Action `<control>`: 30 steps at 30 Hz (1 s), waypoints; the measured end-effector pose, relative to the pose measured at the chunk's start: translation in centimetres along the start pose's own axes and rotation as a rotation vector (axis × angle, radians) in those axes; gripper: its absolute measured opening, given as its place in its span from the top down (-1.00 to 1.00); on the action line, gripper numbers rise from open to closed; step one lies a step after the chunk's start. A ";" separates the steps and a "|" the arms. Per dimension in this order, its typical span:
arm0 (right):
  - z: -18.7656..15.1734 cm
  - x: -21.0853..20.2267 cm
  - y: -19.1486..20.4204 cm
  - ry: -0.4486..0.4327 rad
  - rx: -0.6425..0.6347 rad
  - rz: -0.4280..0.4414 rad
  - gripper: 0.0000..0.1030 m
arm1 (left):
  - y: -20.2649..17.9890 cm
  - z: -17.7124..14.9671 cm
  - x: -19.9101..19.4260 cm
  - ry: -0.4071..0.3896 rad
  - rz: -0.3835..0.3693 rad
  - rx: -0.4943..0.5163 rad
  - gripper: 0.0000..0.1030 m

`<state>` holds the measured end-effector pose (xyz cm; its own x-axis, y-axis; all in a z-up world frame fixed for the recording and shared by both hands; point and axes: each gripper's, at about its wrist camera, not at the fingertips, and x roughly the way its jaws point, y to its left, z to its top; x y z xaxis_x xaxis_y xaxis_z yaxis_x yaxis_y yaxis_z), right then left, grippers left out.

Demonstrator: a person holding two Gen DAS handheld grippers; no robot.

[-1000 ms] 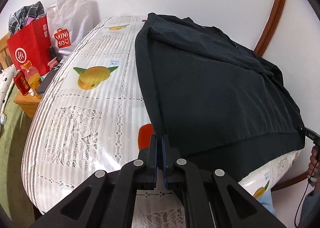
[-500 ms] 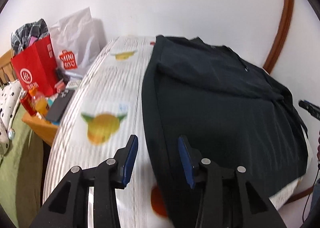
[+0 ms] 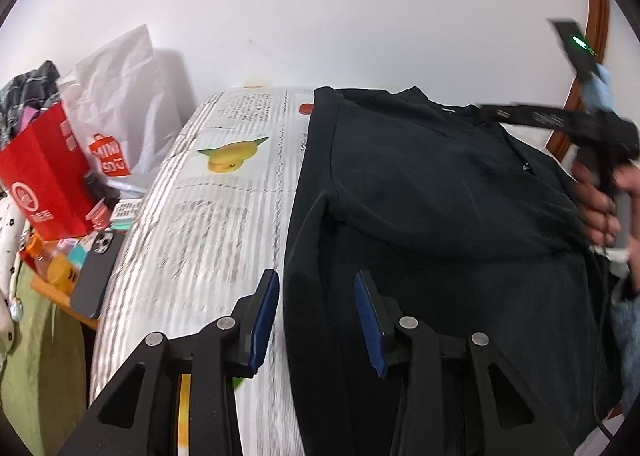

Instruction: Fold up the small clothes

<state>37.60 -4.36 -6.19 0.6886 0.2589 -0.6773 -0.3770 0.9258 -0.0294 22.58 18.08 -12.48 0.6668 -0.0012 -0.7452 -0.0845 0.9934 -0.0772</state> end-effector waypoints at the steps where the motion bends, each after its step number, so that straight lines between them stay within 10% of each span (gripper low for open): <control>1: 0.7 1.2 0.5 0.007 -0.009 0.010 0.07 | 0.0 0.3 0.8 0.006 -0.002 0.005 0.37; 14: 9.0 17.5 6.4 0.128 0.001 0.200 0.06 | -0.1 1.7 4.6 -0.026 0.002 0.068 0.54; 17: 9.3 18.7 6.8 0.147 0.017 0.261 0.81 | 0.4 1.9 4.6 -0.053 0.005 0.034 0.88; 23: 11.9 15.4 8.0 0.001 0.016 0.369 0.83 | 3.2 2.0 4.5 -0.062 -0.039 -0.106 0.90; 30: 10.5 21.2 11.1 0.122 -0.001 0.261 0.74 | 4.3 1.7 5.6 -0.002 -0.047 -0.156 0.90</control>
<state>54.53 14.34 -13.14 0.4891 0.4532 -0.7453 -0.5324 0.8319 0.1565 27.19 22.56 -15.89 0.6742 -0.0464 -0.7371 -0.1672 0.9625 -0.2135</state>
